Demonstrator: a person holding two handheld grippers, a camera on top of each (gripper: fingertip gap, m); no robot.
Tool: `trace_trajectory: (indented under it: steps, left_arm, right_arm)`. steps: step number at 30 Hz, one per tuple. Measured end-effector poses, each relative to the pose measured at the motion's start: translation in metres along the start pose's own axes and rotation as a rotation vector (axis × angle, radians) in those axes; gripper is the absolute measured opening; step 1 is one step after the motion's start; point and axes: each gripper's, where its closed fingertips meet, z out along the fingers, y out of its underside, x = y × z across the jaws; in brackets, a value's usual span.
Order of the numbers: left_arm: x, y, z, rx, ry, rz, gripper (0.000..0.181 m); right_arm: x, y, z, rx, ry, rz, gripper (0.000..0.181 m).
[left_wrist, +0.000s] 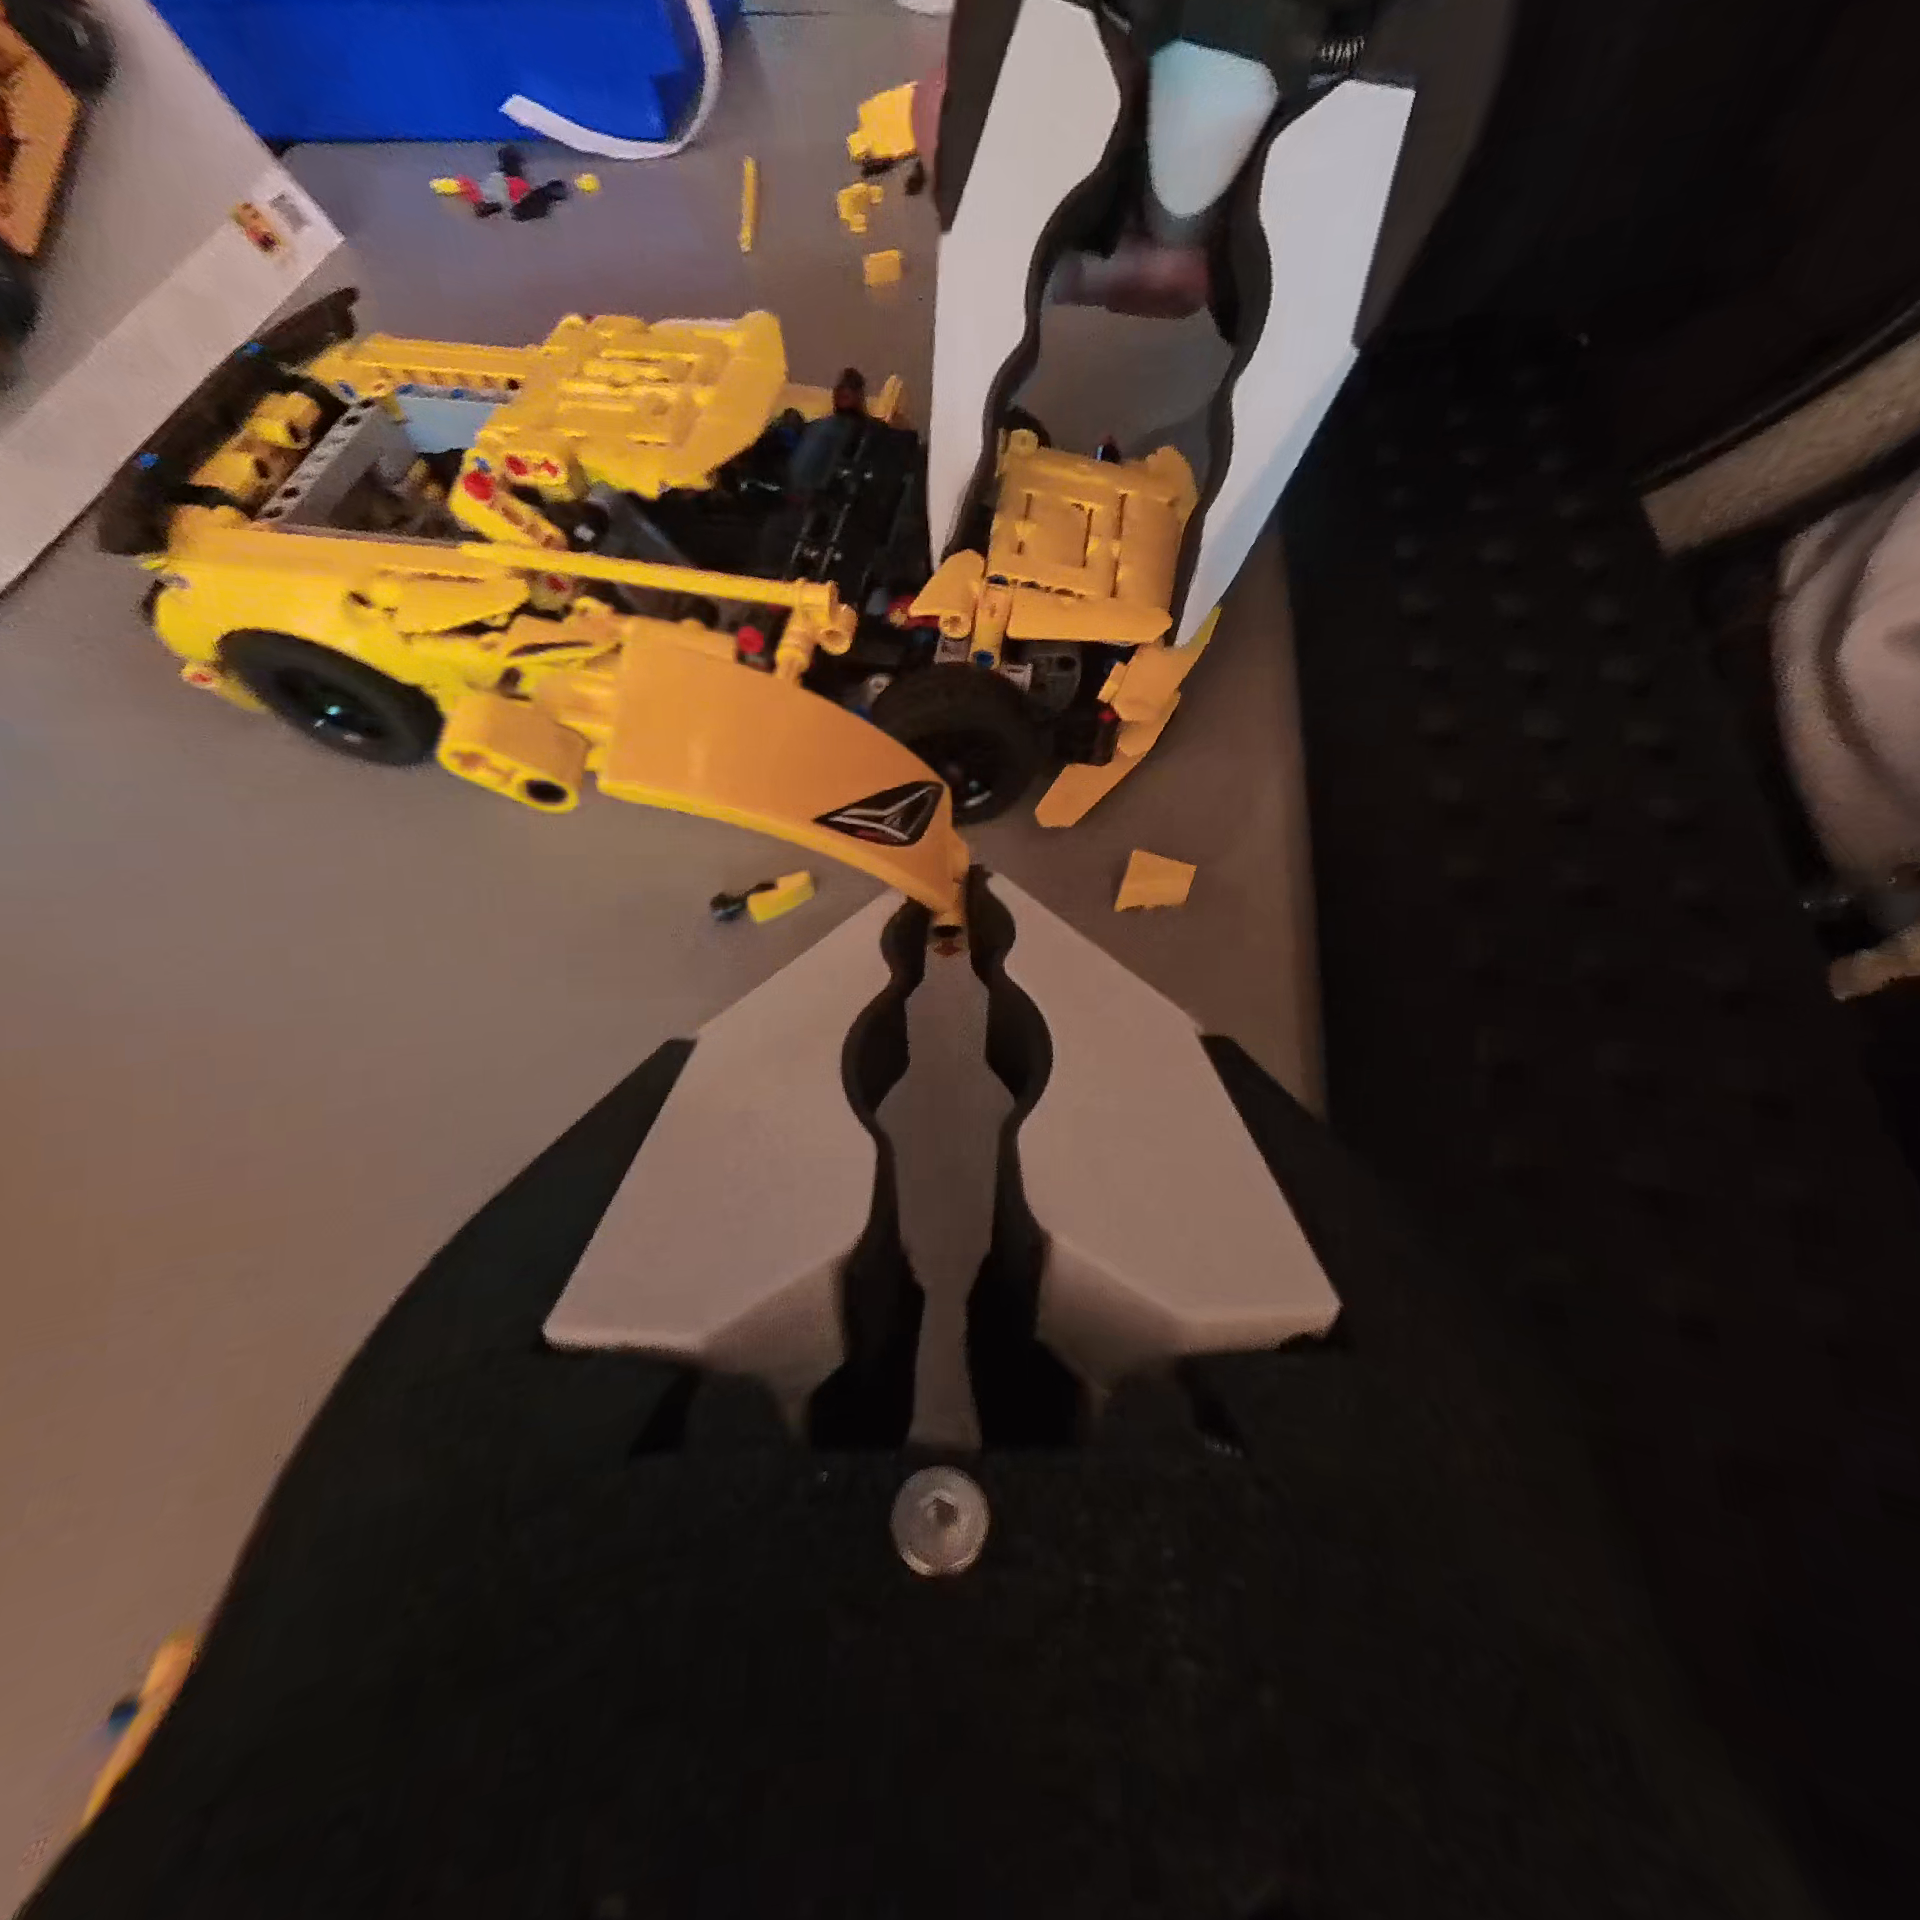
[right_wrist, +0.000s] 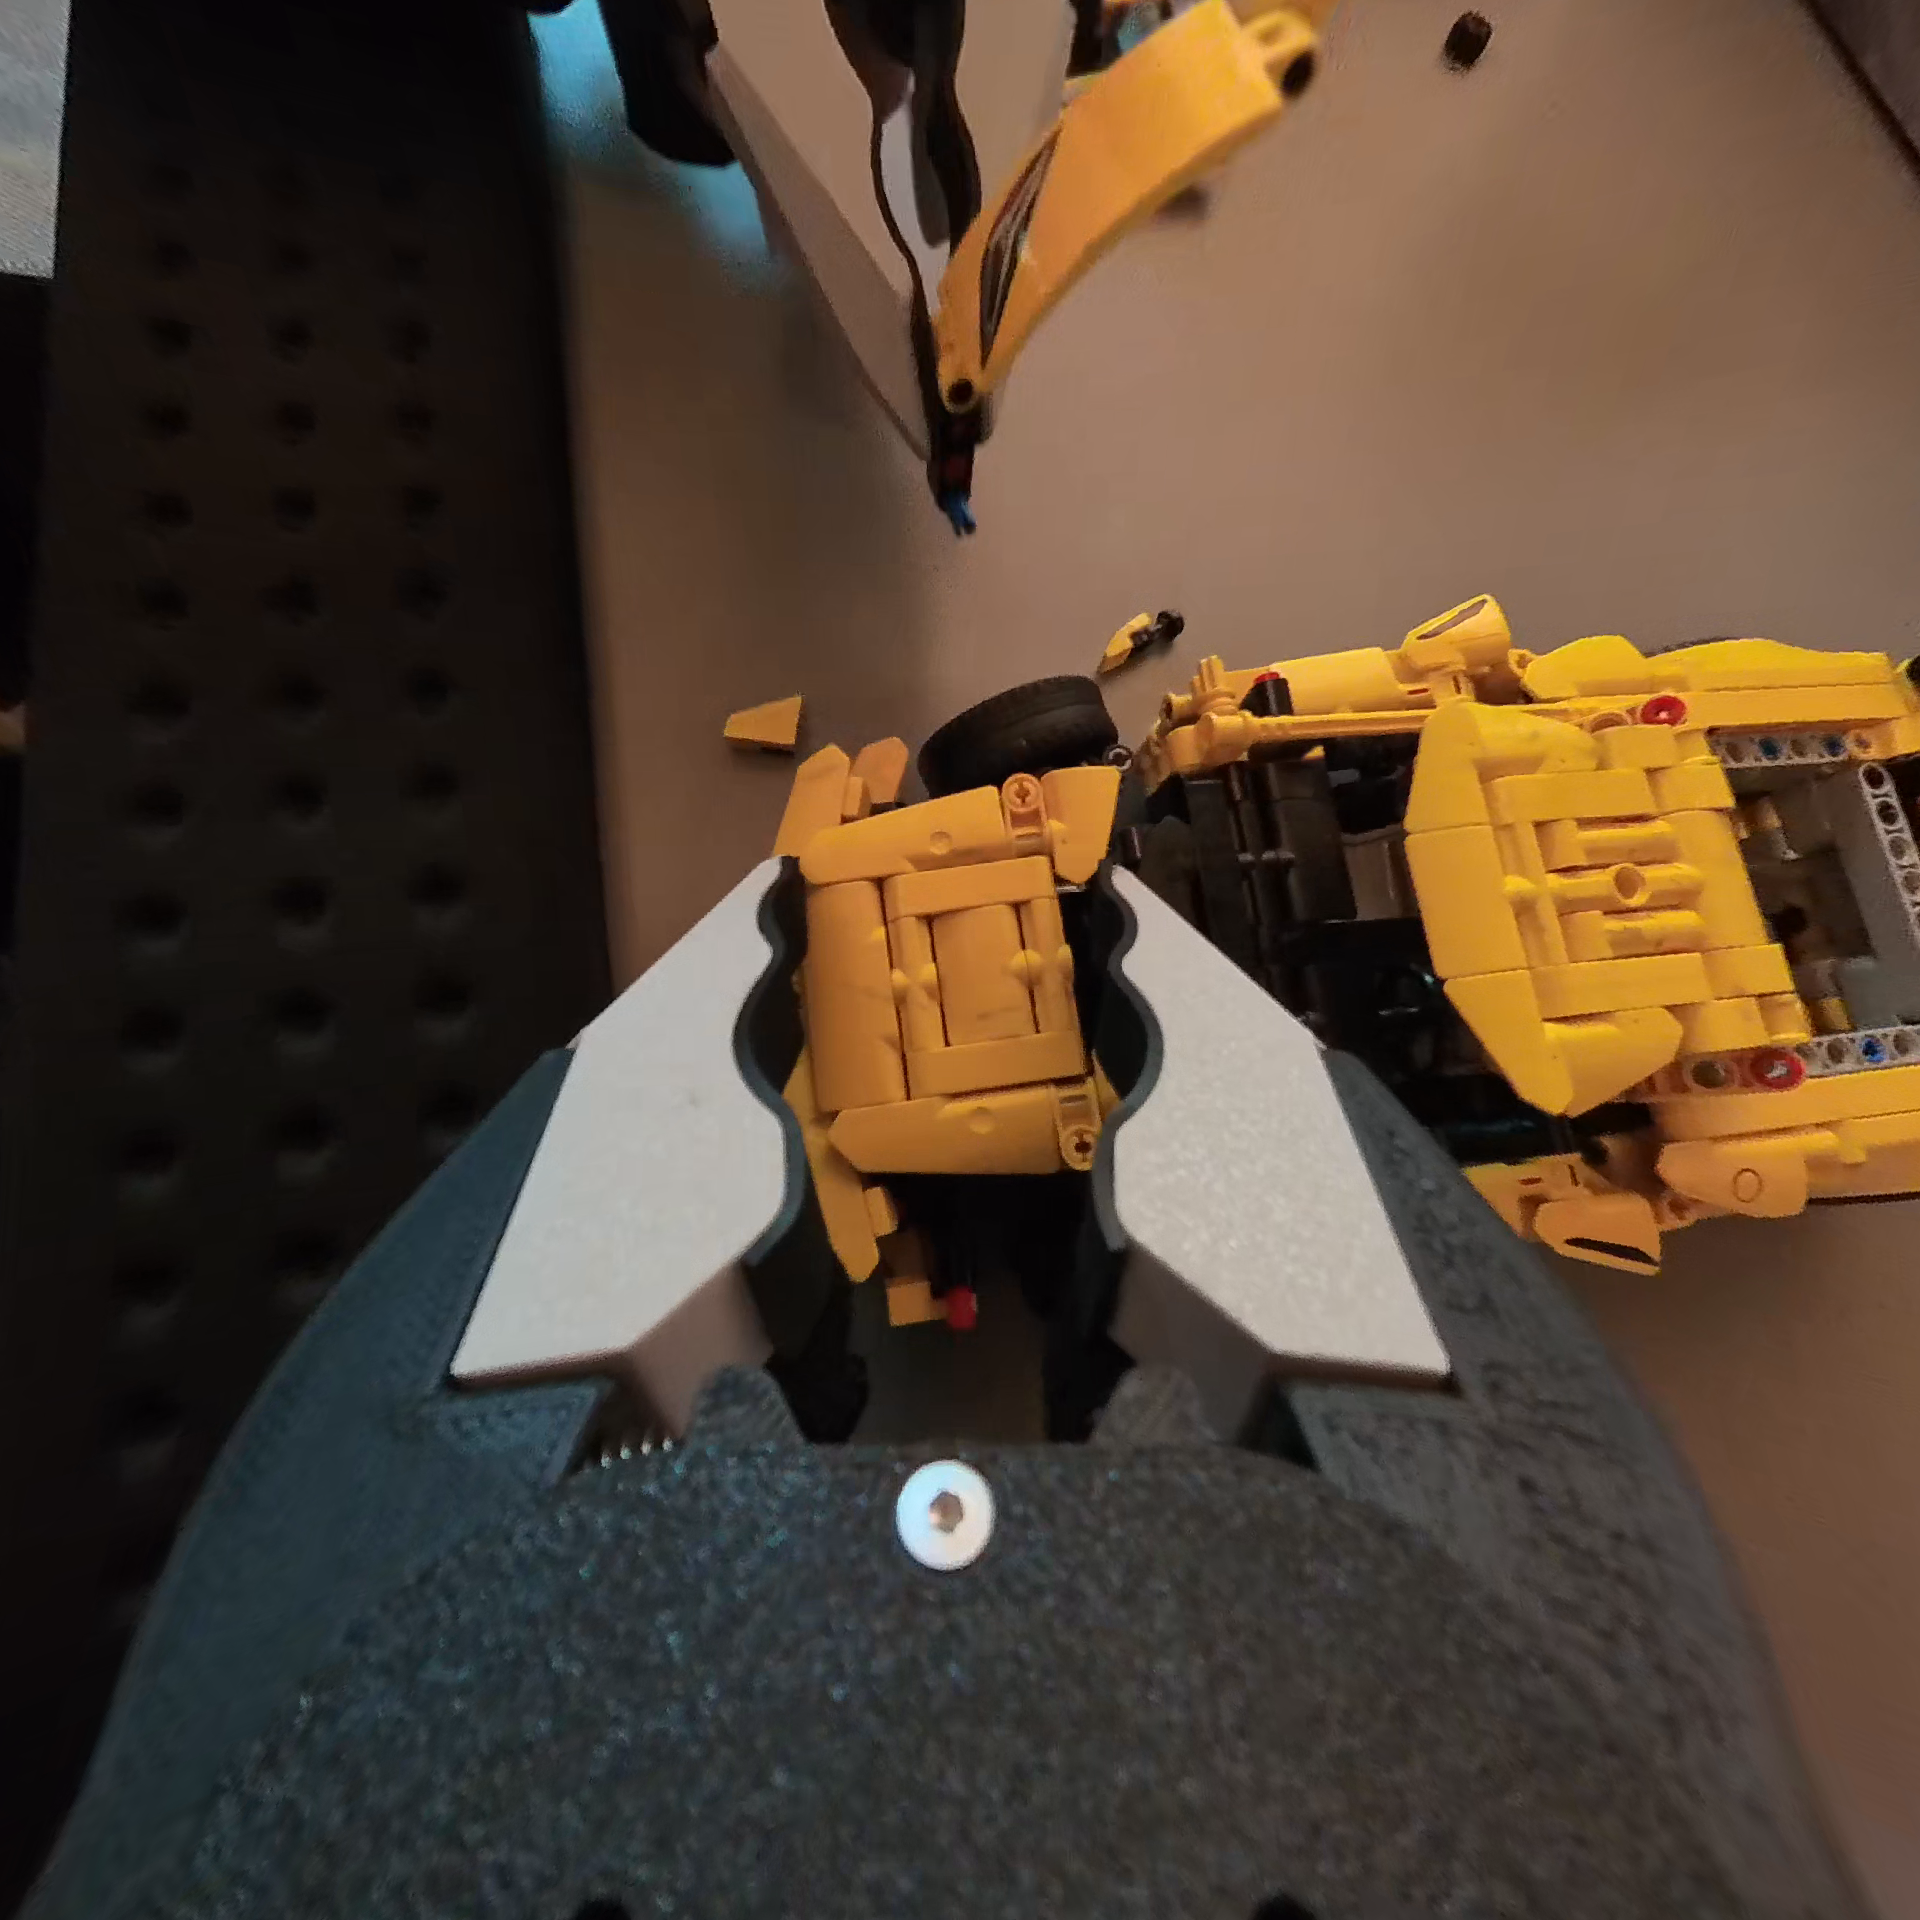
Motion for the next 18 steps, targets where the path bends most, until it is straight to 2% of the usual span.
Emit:
trace_trajectory:
  steps: [3, 4, 7, 11, 14, 18]
  left_arm:
    - [0.001, 0.018, -0.003, -0.081, 0.05, -0.191, 0.007]
    - [0.001, 0.017, -0.003, -0.05, 0.058, -0.244, 0.007]
    - [0.011, -0.02, -0.011, 0.187, 0.152, -0.349, 0.007]
    - [0.026, -0.067, -0.019, 0.401, 0.266, -0.4, 0.007]
    - [0.036, -0.083, -0.014, 0.444, 0.321, -0.394, 0.007]
    - [0.044, -0.09, -0.006, 0.453, 0.336, -0.384, 0.007]
  right_arm:
    - [-0.001, -0.002, 0.001, 0.01, 0.005, 0.004, 0.055]
    - [0.0, -0.003, 0.001, 0.013, 0.011, 0.004, 0.055]
    - [-0.002, -0.03, -0.011, 0.143, -0.022, 0.061, 0.058]
    - [-0.017, -0.076, -0.036, 0.399, -0.196, 0.186, 0.037]
    - [-0.029, -0.08, -0.035, 0.443, -0.34, 0.25, 0.032]
    - [-0.031, -0.079, -0.038, 0.49, -0.396, 0.285, 0.021]
